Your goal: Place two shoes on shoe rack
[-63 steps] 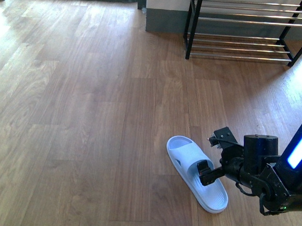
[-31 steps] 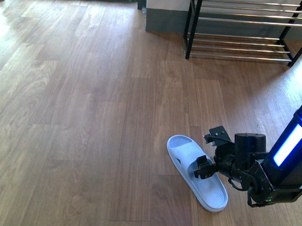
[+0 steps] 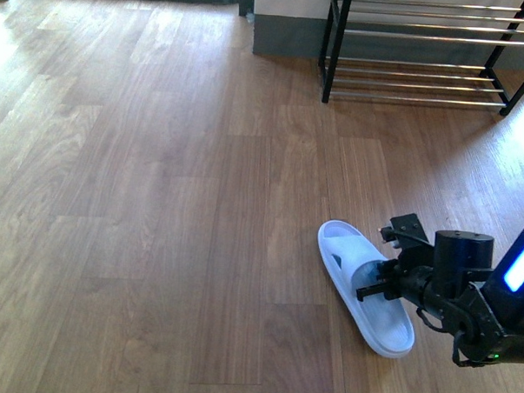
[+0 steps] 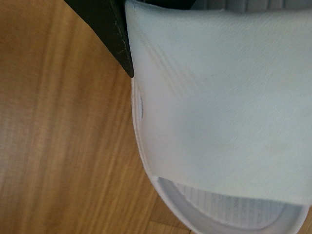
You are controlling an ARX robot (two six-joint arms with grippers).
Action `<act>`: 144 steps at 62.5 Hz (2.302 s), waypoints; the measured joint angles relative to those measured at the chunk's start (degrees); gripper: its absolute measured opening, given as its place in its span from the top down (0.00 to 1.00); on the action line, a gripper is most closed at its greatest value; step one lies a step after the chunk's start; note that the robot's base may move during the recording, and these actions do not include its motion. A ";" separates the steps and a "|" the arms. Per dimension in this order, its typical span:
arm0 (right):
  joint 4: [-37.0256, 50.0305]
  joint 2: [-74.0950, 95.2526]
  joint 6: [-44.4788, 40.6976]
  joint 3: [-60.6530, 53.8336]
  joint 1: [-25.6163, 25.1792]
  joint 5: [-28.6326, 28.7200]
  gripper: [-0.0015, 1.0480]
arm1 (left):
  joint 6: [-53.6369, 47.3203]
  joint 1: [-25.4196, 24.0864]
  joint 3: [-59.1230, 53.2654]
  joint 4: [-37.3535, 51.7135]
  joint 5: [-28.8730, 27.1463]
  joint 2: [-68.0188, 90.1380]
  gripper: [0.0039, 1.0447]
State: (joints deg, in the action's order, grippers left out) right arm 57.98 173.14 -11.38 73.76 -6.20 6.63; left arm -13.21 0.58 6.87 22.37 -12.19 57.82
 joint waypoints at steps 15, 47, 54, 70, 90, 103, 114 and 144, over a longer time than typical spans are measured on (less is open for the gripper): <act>5.40 -12.59 2.29 -11.82 -3.34 -1.07 0.99 | 0.02 0.00 0.00 0.00 0.00 0.00 0.99; -4.90 -71.65 7.30 -49.99 -8.46 -8.22 0.99 | 0.00 0.00 0.00 0.00 0.00 -0.02 0.99; -10.71 -84.26 7.37 -55.93 -6.86 -10.47 0.99 | 0.02 0.00 0.00 0.00 0.00 0.00 0.99; -29.16 -112.56 8.83 -63.89 -1.16 -17.29 0.99 | 0.00 0.00 0.00 0.00 0.00 0.00 0.99; -31.85 -119.36 9.81 -64.41 -0.61 -17.99 0.99 | 0.02 0.00 0.00 0.00 0.00 -0.02 0.99; -31.85 -119.43 10.10 -64.41 -0.59 -18.01 0.99 | 0.02 0.00 0.00 0.00 0.00 0.00 0.99; -31.85 -119.56 10.12 -64.43 -0.57 -17.94 0.99 | 0.02 0.00 0.00 0.00 -0.15 -0.02 0.99; -31.85 -119.54 10.14 -64.57 -0.55 -17.94 0.99 | 0.02 0.00 0.00 0.00 0.07 -0.02 0.99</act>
State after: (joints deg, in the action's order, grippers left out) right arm 26.13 53.60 -1.23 9.19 -6.74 -11.31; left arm -13.19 0.58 6.87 22.37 -12.12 57.80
